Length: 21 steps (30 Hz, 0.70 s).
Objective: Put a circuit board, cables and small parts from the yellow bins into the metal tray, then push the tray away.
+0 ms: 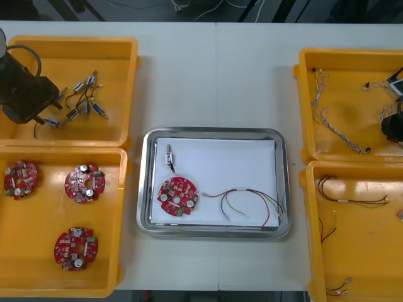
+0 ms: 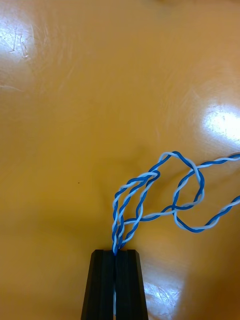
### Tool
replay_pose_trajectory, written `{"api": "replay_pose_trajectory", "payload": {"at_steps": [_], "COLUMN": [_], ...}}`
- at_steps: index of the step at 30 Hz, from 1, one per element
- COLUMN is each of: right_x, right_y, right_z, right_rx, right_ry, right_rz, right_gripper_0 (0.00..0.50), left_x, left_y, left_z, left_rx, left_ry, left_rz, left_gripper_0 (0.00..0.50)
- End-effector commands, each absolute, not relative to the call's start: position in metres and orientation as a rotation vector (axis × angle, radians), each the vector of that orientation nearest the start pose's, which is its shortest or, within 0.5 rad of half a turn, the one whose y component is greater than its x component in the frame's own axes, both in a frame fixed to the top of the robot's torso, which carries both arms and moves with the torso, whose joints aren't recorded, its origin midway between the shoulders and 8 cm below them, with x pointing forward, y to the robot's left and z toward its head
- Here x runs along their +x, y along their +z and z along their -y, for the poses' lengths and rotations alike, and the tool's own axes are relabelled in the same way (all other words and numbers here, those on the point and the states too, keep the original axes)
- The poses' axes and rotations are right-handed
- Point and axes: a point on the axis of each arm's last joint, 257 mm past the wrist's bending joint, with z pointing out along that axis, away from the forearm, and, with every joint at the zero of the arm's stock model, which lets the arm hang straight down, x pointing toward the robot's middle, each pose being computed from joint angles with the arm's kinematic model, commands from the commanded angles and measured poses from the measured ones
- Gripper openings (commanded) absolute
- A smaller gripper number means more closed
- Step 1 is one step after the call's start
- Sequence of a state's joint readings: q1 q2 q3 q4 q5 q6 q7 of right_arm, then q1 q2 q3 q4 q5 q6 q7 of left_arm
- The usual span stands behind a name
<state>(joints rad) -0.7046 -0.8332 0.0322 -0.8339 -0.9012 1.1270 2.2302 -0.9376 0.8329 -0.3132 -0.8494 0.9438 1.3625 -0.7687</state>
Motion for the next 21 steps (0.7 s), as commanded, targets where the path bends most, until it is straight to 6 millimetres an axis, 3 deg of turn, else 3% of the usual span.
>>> {"api": "replay_pose_trajectory", "payload": {"at_steps": [1,9,21], "right_x": [0.547,0.549,0.535], "right_y": [-0.268,-0.219,-0.143], "right_z": [0.471,0.467,0.458], "right_rx": [-0.502,-0.57,-0.627], "right_ry": [-0.086,-0.106,-0.099], "right_rz": [-2.578,-2.552,-2.576], "right_gripper_0": [0.0,0.0,0.0], "left_x": [0.578,0.575,0.575], "left_y": [-0.201,-0.209,-0.222], "left_z": [-0.394,-0.398,-0.405], "left_rx": [-0.983,-0.957,-0.949], "left_ry": [-0.231,-0.189,-0.182], "left_rz": [-2.574,-2.589,-2.576], "left_gripper_0": [0.5,0.5,0.5]}}
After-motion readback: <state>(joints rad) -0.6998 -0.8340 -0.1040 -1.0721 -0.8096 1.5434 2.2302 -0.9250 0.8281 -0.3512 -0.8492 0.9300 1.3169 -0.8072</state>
